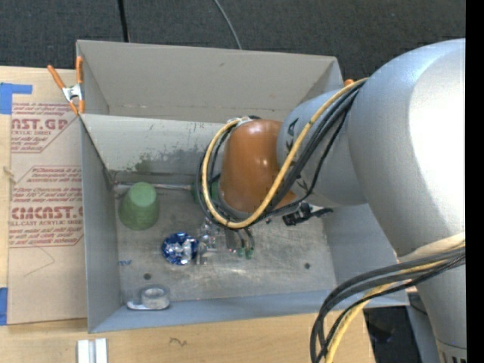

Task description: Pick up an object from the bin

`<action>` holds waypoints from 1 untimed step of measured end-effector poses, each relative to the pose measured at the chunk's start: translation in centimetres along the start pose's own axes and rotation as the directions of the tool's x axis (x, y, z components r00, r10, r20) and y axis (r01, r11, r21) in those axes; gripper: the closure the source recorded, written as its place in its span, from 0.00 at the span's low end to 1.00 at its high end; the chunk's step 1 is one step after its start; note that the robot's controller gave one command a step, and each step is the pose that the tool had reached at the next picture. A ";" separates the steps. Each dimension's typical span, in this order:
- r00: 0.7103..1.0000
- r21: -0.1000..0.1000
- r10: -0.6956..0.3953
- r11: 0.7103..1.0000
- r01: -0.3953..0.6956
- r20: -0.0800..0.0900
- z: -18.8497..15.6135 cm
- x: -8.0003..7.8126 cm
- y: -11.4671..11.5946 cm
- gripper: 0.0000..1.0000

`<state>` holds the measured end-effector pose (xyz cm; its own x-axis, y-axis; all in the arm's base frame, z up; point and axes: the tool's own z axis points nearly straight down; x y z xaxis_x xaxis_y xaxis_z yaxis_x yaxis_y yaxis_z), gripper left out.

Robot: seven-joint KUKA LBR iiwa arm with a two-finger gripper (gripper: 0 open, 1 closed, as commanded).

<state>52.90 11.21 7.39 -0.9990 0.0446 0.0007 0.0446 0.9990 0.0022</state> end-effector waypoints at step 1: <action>0.995 -0.003 0.095 0.996 -0.095 0.008 -5.0 -5.2 5.5 1.00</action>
Offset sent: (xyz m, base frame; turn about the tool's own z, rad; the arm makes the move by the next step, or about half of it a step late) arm 0.0523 0.0490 0.0469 0.0981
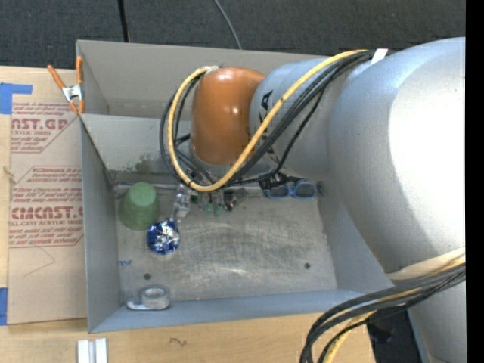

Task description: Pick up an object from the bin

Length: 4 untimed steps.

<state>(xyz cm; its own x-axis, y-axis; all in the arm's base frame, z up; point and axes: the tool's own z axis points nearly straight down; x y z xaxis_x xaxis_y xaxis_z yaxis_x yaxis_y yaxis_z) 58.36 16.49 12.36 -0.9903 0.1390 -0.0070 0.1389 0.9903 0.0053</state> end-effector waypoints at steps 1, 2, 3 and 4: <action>1.000 0.004 0.002 1.000 -0.002 -0.007 0.3 0.2 -0.3 0.00; 0.954 0.003 -0.299 0.954 0.299 -0.007 5.1 5.5 2.3 0.00; 0.955 0.001 -0.298 0.955 0.298 -0.006 5.0 5.4 2.4 1.00; 0.749 0.000 -0.662 0.749 0.662 -0.002 -5.8 3.2 2.5 1.00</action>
Offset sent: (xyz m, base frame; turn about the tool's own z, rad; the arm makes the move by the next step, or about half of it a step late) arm 0.0000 0.0000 0.0000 0.0000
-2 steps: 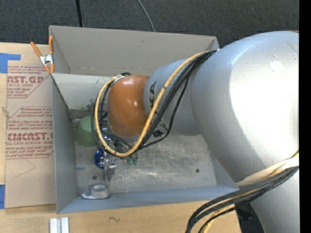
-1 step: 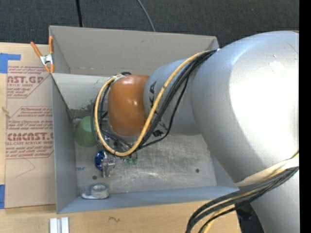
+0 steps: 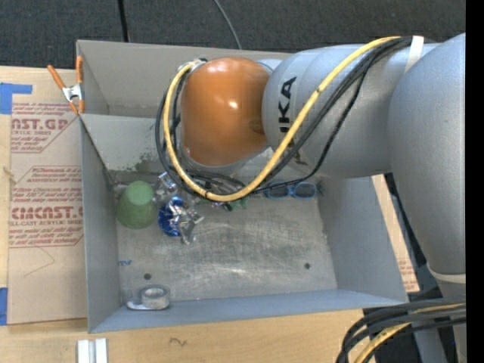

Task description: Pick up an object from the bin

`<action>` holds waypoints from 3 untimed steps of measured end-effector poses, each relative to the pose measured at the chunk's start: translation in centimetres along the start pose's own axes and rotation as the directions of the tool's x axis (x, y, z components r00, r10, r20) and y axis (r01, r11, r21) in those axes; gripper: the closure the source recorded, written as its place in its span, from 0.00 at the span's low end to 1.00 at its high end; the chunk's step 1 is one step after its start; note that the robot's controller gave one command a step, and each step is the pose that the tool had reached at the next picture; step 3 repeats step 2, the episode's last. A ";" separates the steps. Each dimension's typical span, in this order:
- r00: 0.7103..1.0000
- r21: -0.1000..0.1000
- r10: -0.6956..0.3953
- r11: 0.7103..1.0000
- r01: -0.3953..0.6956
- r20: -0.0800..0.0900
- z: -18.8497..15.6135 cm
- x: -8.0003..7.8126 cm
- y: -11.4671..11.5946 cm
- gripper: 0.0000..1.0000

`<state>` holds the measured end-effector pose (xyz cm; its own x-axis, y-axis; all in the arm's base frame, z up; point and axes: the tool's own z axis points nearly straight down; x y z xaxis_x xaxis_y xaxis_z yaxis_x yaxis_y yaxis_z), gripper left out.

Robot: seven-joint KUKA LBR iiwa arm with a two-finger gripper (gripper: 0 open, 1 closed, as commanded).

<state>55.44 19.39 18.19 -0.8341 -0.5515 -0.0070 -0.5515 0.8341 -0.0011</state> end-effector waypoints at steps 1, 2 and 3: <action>1.000 -0.004 -0.031 1.000 0.031 -0.001 11.1 3.8 -2.4 1.00; 0.996 0.002 -0.089 0.996 0.089 0.004 -3.4 3.6 -3.4 1.00; 0.996 0.002 -0.089 0.996 0.089 0.004 -3.4 3.6 -3.4 1.00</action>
Offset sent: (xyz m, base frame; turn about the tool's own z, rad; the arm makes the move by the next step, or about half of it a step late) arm -0.0189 -0.0420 -0.1119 -0.0336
